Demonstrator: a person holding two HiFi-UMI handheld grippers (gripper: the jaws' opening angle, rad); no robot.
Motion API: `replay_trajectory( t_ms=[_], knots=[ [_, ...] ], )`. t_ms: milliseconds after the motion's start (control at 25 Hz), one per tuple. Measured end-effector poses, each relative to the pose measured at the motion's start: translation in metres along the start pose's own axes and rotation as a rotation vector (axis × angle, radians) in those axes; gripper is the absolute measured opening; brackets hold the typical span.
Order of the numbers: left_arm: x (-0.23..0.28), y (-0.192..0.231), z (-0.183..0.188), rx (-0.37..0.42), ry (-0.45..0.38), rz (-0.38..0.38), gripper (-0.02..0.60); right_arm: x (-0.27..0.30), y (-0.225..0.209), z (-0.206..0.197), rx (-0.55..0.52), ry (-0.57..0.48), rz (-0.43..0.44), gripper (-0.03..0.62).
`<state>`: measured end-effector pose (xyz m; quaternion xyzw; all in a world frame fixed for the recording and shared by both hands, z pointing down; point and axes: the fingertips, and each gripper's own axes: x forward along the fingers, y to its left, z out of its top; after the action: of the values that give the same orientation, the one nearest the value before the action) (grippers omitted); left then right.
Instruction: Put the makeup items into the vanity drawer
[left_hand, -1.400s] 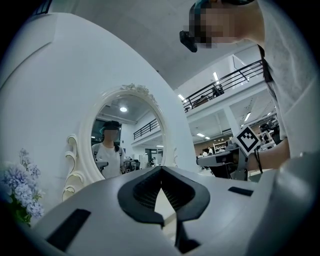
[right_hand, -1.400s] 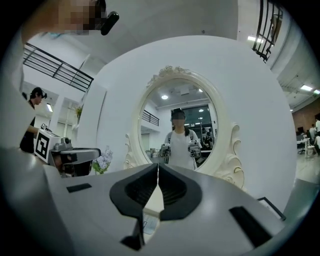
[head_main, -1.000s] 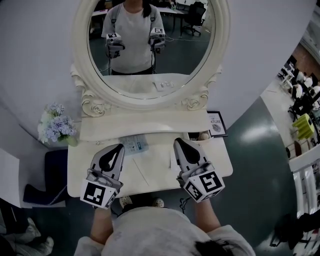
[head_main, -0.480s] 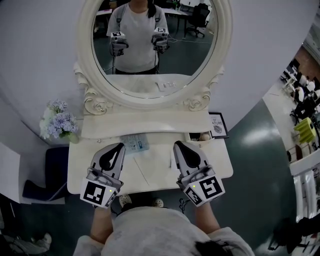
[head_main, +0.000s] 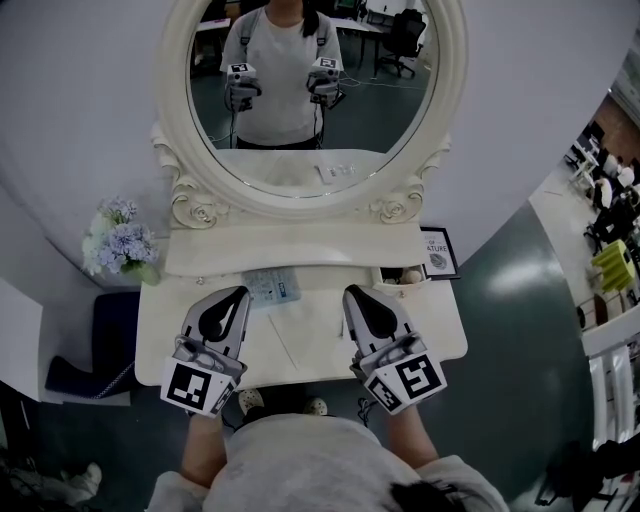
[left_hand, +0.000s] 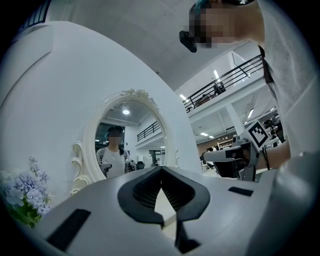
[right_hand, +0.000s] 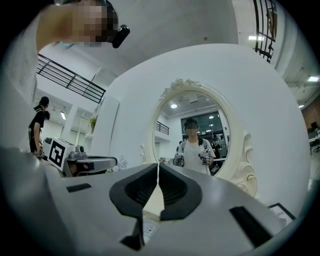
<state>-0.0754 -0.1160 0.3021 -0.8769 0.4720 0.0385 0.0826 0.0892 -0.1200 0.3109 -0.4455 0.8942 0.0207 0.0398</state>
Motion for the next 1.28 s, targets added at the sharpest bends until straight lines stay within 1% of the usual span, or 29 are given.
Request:
replay_trajectory(
  t_ms=[600, 1280],
  knots=[
    [0.0018, 0.0007, -0.0005, 0.003, 0.000, 0.009, 0.014, 0.0030, 0.0016, 0.0039, -0.004, -0.019, 0.020, 0.025],
    [0.0050, -0.0031, -0.0013, 0.004, 0.005, -0.004, 0.014, 0.0030, 0.0016, 0.0066, -0.012, -0.025, 0.024, 0.025]
  ],
)
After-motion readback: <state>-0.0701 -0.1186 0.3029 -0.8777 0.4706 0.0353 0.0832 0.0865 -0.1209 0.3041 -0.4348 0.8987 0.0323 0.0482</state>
